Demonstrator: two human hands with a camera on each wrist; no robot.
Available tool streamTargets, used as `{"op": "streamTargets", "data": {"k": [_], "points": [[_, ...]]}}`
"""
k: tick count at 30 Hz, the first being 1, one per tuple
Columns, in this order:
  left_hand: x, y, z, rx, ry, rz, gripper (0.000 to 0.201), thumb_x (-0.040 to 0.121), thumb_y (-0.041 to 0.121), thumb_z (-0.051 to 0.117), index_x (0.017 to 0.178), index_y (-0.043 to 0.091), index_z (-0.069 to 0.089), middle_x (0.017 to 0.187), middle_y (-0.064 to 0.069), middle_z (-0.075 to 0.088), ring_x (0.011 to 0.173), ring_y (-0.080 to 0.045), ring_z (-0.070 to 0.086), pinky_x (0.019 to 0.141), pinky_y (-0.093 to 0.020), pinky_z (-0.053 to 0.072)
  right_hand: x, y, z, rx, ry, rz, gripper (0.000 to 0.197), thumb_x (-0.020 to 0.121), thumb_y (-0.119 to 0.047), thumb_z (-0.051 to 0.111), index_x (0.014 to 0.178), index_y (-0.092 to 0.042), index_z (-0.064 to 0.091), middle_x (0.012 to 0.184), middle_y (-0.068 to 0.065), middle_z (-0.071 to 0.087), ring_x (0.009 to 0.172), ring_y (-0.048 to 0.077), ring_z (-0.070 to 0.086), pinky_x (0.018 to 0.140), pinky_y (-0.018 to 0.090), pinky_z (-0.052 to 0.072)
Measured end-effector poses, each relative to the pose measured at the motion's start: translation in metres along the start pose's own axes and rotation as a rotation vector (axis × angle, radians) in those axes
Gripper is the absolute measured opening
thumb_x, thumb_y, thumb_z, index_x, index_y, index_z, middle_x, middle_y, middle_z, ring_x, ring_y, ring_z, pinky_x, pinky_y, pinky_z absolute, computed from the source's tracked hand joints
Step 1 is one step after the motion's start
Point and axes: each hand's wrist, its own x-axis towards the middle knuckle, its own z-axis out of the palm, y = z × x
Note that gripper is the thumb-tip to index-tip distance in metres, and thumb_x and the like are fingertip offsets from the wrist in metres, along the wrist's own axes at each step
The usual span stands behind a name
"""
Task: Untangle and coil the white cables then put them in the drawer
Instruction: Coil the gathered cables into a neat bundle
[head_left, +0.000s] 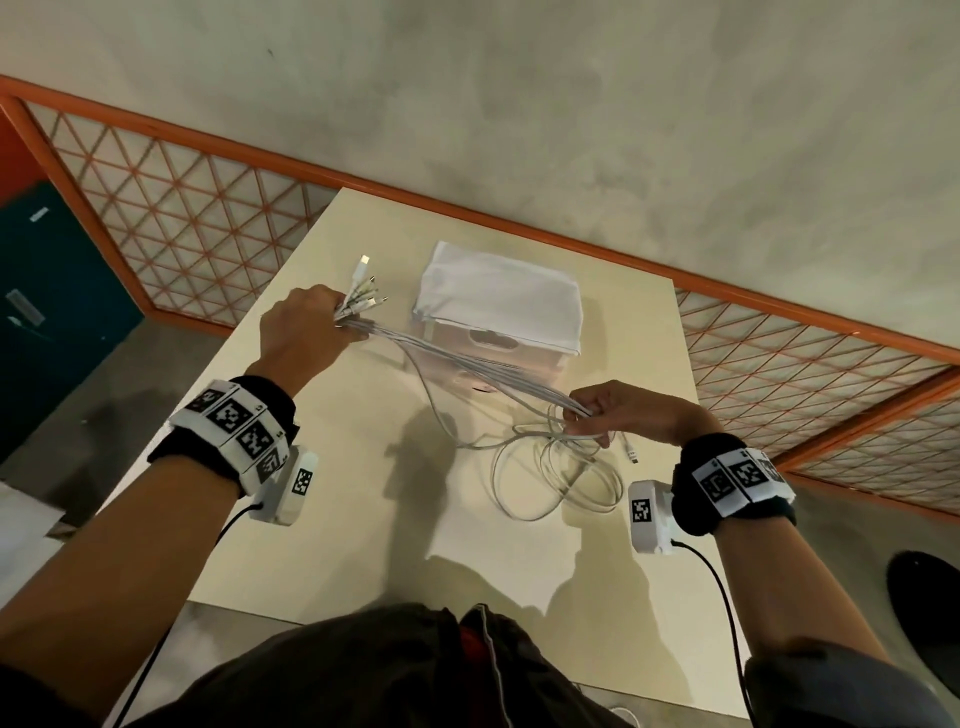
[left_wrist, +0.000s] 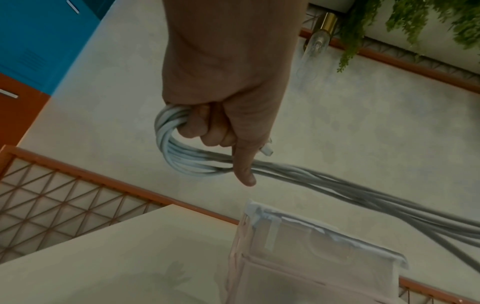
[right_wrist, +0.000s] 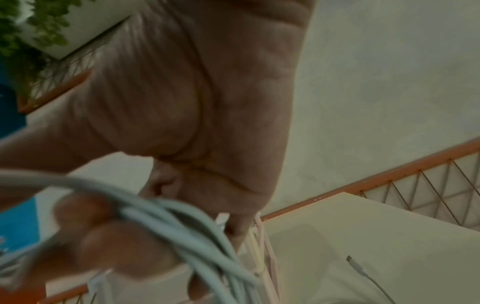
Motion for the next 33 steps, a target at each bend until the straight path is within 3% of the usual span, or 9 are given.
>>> {"op": "streamTargets", "data": {"k": [8,10,13,16,19,22,25,28,33], "points": [[-0.013,0.004,0.005,0.017,-0.014,-0.052,0.047,0.077,0.038,0.074,0.113,0.008,0.063,0.110,-0.024,0.061,0.106,-0.042,0.056,0.086,-0.042,0.044,-0.001,0.007,-0.001,0.235,0.107,-0.088,0.090,0.058,-0.076,0.068,0.118,-0.015,0.042,0.060,-0.005,0.041,0.057,0.011,0.035,0.062,0.024,0.033],[-0.017,0.004,0.006,0.009,-0.030,-0.107,0.051,0.077,0.036,0.075,0.116,0.007,0.061,0.113,-0.024,0.061,0.107,-0.042,0.056,0.087,-0.042,0.044,-0.003,0.003,-0.002,0.263,0.157,-0.154,0.076,0.066,-0.068,0.068,0.120,-0.021,0.041,0.065,-0.002,0.040,0.061,0.012,0.036,0.060,0.021,0.033],[-0.021,0.007,0.010,0.025,-0.140,-0.142,0.055,0.071,0.033,0.081,0.113,0.005,0.060,0.112,-0.021,0.063,0.106,-0.040,0.059,0.084,-0.040,0.045,-0.002,-0.009,-0.003,0.214,0.302,-0.216,0.032,0.087,-0.047,0.057,0.098,-0.017,0.053,0.062,-0.010,0.045,0.059,0.009,0.038,0.056,0.020,0.031],[-0.023,0.008,0.014,-0.010,-0.265,-0.107,0.061,0.059,0.036,0.088,0.101,0.006,0.056,0.108,-0.017,0.063,0.105,-0.036,0.058,0.080,-0.037,0.044,0.006,-0.019,0.001,0.118,0.391,-0.201,0.029,0.098,-0.030,0.046,0.090,-0.002,0.051,0.054,-0.016,0.048,0.051,0.003,0.035,0.051,0.017,0.027],[-0.023,0.012,0.019,-0.162,-0.305,-0.061,0.081,0.058,0.043,0.087,0.120,0.005,0.050,0.120,-0.013,0.059,0.114,-0.031,0.054,0.088,-0.036,0.042,0.016,-0.025,0.008,0.057,0.374,-0.147,0.032,0.100,-0.028,0.043,0.089,0.002,0.047,0.050,-0.016,0.043,0.047,0.004,0.030,0.049,0.019,0.025],[-0.027,0.028,0.022,-0.504,-0.240,-0.028,0.052,0.070,0.041,0.080,0.103,0.007,0.061,0.089,-0.004,0.062,0.084,-0.013,0.058,0.073,-0.027,0.041,0.024,-0.033,0.015,0.051,0.341,-0.146,0.029,0.101,-0.031,0.039,0.085,-0.008,0.042,0.061,-0.010,0.034,0.054,0.010,0.029,0.052,0.024,0.023],[-0.037,0.050,0.018,-0.789,-0.208,0.054,0.019,0.091,0.025,0.061,0.077,0.011,0.063,0.049,0.010,0.043,0.039,0.000,0.036,0.046,-0.016,0.030,0.029,-0.042,0.018,0.060,0.282,-0.155,0.030,0.102,-0.035,0.033,0.084,-0.012,0.037,0.067,-0.004,0.027,0.057,0.010,0.030,0.054,0.026,0.024],[-0.043,0.068,0.023,-0.970,-0.287,0.143,0.022,0.099,0.028,0.047,0.090,0.020,0.066,0.059,-0.002,0.036,0.035,-0.003,0.025,0.035,-0.014,0.021,0.031,-0.054,0.020,0.130,0.244,-0.185,0.032,0.102,-0.040,0.031,0.083,-0.015,0.036,0.069,-0.004,0.028,0.056,0.006,0.034,0.052,0.021,0.025],[-0.057,0.094,0.031,-1.044,-0.420,0.198,0.033,0.102,0.025,0.039,0.132,0.025,0.051,0.044,0.018,0.037,0.035,-0.001,0.022,0.035,-0.011,0.018,0.033,-0.068,0.023,0.287,0.154,-0.251,0.035,0.101,-0.042,0.029,0.074,-0.024,0.043,0.064,-0.004,0.029,0.055,0.010,0.024,0.051,0.020,0.023]]}}
